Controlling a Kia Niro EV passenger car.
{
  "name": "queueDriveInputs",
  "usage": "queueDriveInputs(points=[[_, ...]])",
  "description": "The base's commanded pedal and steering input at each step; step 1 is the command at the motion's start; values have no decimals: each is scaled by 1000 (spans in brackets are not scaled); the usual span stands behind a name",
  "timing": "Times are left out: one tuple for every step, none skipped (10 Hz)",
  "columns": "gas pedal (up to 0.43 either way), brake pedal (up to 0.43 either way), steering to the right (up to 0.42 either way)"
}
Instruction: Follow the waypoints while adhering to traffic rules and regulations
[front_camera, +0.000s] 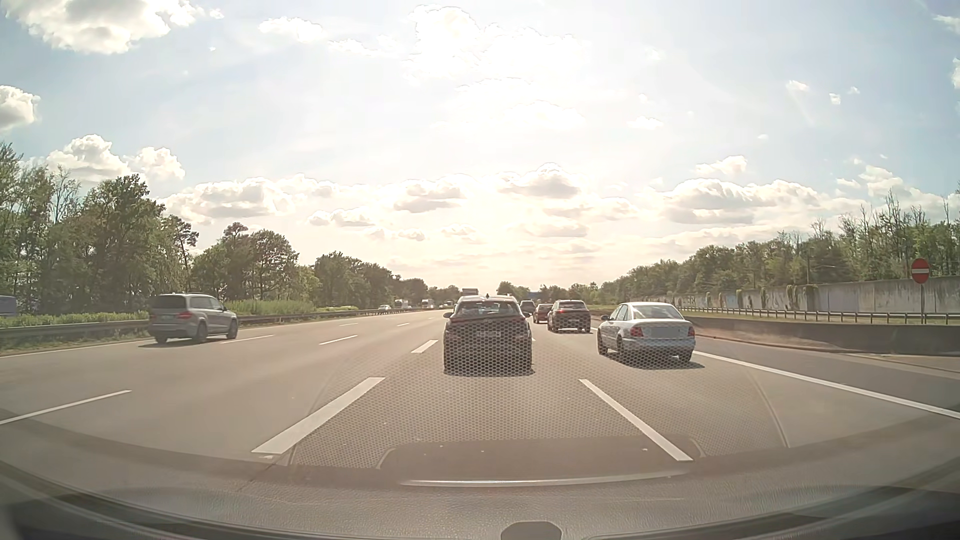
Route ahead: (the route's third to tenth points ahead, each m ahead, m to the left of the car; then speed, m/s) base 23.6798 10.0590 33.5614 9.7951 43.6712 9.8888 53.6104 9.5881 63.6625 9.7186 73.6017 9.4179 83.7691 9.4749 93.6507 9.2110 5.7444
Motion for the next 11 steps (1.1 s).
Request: queueDriveInputs(points=[[67, 0, 2], [67, 0, 1], [67, 0, 1], [67, 0, 1], [67, 0, 1], [67, 0, 1], [67, 0, 1], [79, 0, 0], [79, 0, 0], [79, 0, 0], [79, 0, 0]])
